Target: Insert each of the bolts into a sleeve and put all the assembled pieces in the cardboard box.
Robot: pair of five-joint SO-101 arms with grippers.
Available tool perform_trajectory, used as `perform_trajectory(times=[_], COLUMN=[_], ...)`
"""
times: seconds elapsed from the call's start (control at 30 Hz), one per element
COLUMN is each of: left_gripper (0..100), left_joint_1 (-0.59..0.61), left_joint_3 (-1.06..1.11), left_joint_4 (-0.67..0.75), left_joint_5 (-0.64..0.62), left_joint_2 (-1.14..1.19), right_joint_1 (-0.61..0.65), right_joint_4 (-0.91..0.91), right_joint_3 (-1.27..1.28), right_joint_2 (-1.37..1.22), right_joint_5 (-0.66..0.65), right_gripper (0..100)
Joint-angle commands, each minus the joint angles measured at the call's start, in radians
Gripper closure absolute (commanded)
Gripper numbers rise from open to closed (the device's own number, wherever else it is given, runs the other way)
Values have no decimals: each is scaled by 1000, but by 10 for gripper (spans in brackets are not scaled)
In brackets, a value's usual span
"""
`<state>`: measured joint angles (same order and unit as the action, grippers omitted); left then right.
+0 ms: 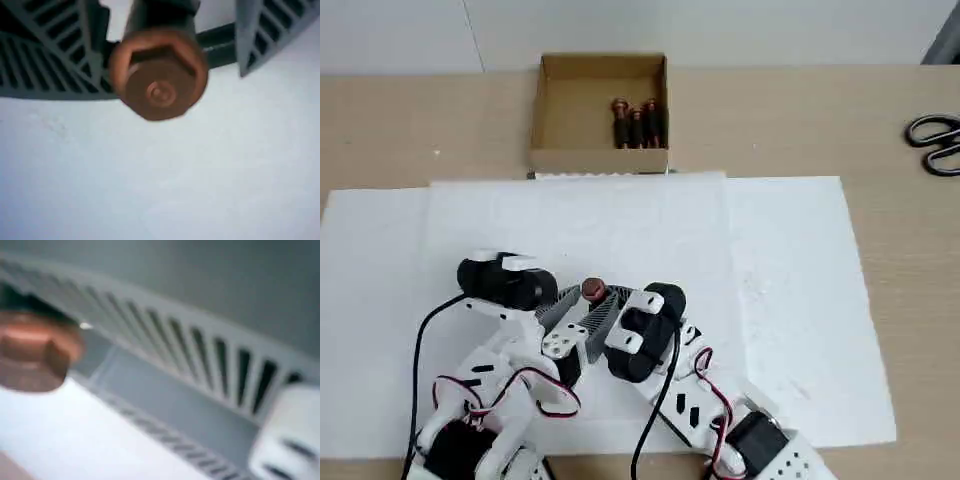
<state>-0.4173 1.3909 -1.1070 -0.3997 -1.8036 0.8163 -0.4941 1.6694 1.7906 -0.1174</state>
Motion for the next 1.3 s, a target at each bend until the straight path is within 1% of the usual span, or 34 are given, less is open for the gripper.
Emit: perform_trajectory(times=[0.0,0.13,0.27,0.4,0.47,0.57,0.63,0.73,0.83,0.9,1.03,1.17,1.27], left_gripper=[825,825,825,829,869,1000,986,993,993,993,993,993,993], left_joint_1=[2,2,5,57,97,181,253,370,450,465,466,465,470], left_joint_3=[-64,-104,-142,-180,-193,-189,-168,-102,-16,39,139,191,248], left_joint_4=[-2,-3,-5,-2,-2,0,0,0,0,0,46,78,75], left_joint_5=[11,11,11,15,17,28,54,120,207,247,253,255,255], left_joint_2=[-8,-8,-8,-8,-8,-9,-9,-9,-11,-11,-11,-11,-11], right_joint_1=[-10,-10,-10,-10,-10,-10,-10,-31,-99,-163,-291,-387,-447], right_joint_4=[24,-35,-41,-44,-44,-44,-44,-44,-45,-45,-45,-48,-128], right_joint_3=[14,14,14,14,14,14,14,14,14,14,14,14,6], right_joint_2=[13,13,15,13,13,13,13,13,13,13,13,13,18], right_joint_5=[8,9,9,9,9,9,9,9,9,9,9,9,17], right_gripper=[996,996,996,996,996,996,996,996,996,996,996,996,996])
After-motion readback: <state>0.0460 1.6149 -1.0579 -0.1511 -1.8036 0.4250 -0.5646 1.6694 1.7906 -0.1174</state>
